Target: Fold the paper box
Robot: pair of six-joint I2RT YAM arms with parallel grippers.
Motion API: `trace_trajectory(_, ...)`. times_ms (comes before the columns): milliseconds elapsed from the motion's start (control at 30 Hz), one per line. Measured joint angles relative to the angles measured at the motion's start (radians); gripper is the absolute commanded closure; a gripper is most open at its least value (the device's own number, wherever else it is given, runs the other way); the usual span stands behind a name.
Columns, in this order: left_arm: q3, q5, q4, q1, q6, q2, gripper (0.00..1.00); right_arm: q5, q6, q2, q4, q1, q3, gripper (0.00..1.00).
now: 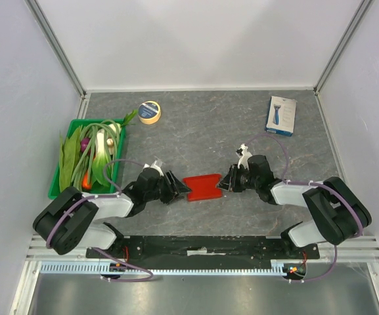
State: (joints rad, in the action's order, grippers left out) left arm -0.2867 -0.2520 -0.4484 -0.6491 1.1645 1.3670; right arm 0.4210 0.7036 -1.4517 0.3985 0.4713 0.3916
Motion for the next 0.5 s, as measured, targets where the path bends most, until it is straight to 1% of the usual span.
trace_trajectory(133,-0.027,0.009,0.056,0.030,-0.071,-0.048,0.18,0.000,-0.001,0.015,0.008,-0.003,-0.015,0.98)
trace_trajectory(300,-0.134,-0.078,0.082,0.129,-0.169,-0.003,0.18,0.001,-0.003,0.018,0.013,-0.005,-0.018,0.98)
trace_trajectory(367,-0.170,-0.106,0.088,0.159,-0.211,0.030,0.21,0.001,-0.006,0.021,0.013,-0.005,-0.020,0.98)
trace_trajectory(400,-0.180,-0.113,0.097,0.168,-0.227,0.039,0.30,0.001,-0.008,0.024,0.013,-0.005,-0.021,0.98)
trace_trajectory(433,-0.193,-0.119,0.117,0.178,-0.251,0.051,0.33,0.000,-0.009,0.029,0.013,-0.005,-0.024,0.98)
trace_trajectory(500,-0.229,-0.126,0.163,0.189,-0.302,0.086,0.37,0.000,-0.013,0.036,0.013,-0.006,-0.029,0.98)
